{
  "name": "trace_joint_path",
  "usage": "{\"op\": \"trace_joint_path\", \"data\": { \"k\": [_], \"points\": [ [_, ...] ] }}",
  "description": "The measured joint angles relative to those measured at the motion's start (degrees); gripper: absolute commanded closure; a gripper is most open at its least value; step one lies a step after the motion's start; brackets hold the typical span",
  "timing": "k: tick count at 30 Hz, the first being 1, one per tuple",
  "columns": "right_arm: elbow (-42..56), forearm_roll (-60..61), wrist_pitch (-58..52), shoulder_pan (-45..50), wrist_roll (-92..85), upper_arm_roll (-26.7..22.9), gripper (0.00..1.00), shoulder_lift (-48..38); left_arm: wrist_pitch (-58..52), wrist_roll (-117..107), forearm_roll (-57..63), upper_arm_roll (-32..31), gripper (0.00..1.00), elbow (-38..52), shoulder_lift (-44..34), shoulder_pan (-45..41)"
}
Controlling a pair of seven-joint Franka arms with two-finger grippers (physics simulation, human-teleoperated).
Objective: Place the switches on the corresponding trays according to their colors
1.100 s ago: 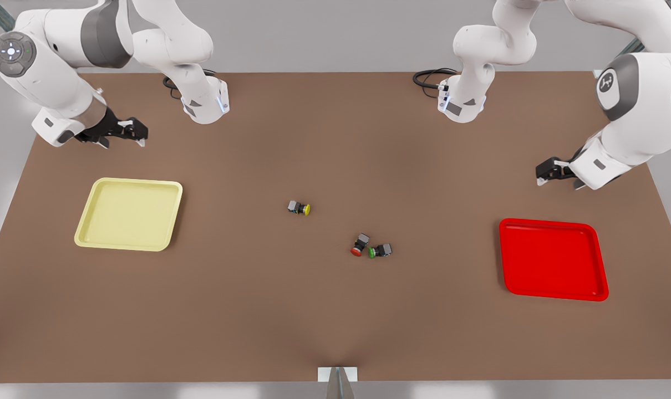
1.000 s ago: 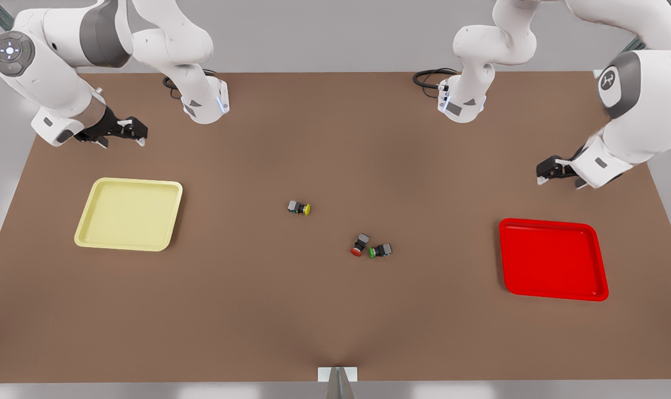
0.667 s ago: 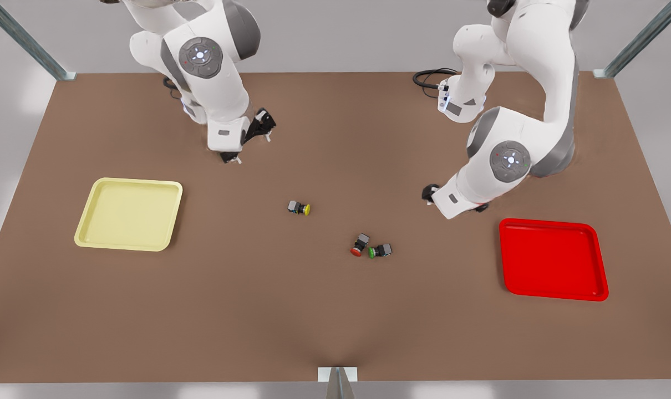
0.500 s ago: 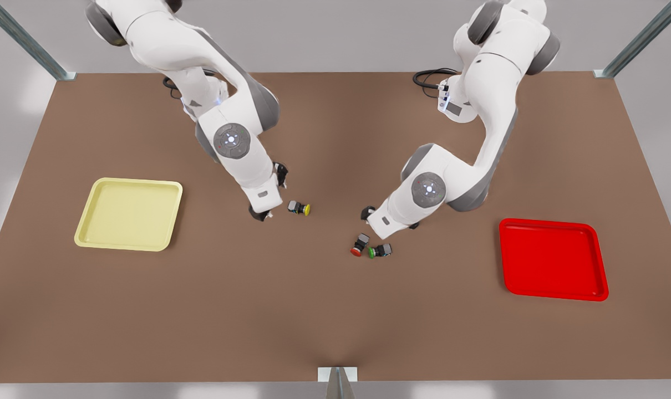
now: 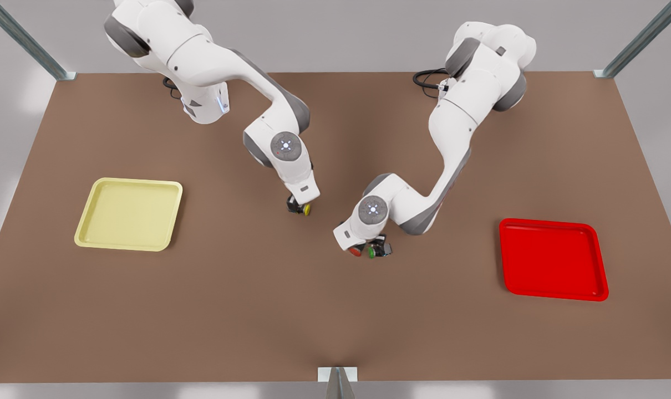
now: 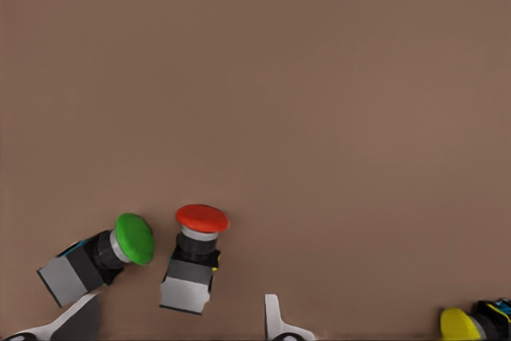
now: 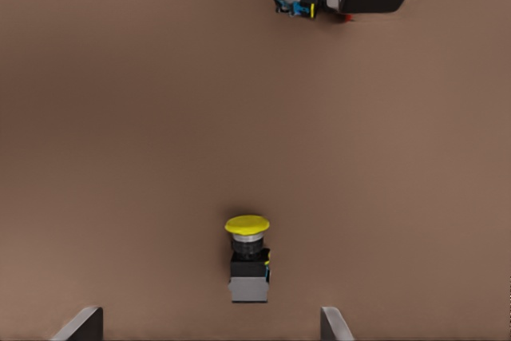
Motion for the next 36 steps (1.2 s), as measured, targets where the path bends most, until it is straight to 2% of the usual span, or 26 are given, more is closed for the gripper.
{"op": "trace_joint_path", "data": {
  "k": [6,12,16,17,18,21,22,32,36],
  "points": [
    [-4.5,-2.2,8.9,-0.3,-0.1,-2.2,0.0,3.1,-1.5,0.4,4.3,0.0,0.0,-0.1,0.7,-1.2],
    [-4.9,-5.0,9.9,-0.6,0.0,-2.6,0.0,6.1,-0.4,3.5,6.6,-0.3,0.0,-0.9,0.8,-1.9],
    [-10.2,-5.8,16.4,-1.6,-0.1,-2.7,0.0,5.2,2.2,3.3,6.7,-0.3,0.01,-3.3,1.0,-1.9],
    [-10.2,-5.8,16.4,-1.5,-0.1,-2.7,0.0,5.3,3.5,2.8,6.7,-0.3,0.07,-3.7,1.0,-1.9],
    [-10.2,-5.8,16.4,-1.4,0.0,-2.7,0.0,5.6,3.6,2.8,6.6,-0.2,0.09,-4.4,1.1,-1.7],
    [-10.2,-5.8,16.4,-1.5,0.0,-2.7,0.0,6.7,4.7,2.1,6.2,-0.1,0.09,-5.7,1.2,-1.2],
    [-10.2,-5.9,16.6,-1.4,0.0,-2.7,0.0,7.1,4.7,2.1,5.9,0.0,0.14,-5.8,1.2,-1.0],
    [-14.1,-10.7,22.2,-0.8,4.5,-3.8,0.0,7.4,8.1,2.1,4.8,0.2,0.19,-7.9,1.3,0.0],
    [-13.9,-10.7,22.4,0.1,4.8,-3.8,0.0,7.7,9.2,2.1,4.8,0.3,0.28,-7.8,1.7,0.3]
  ]
}}
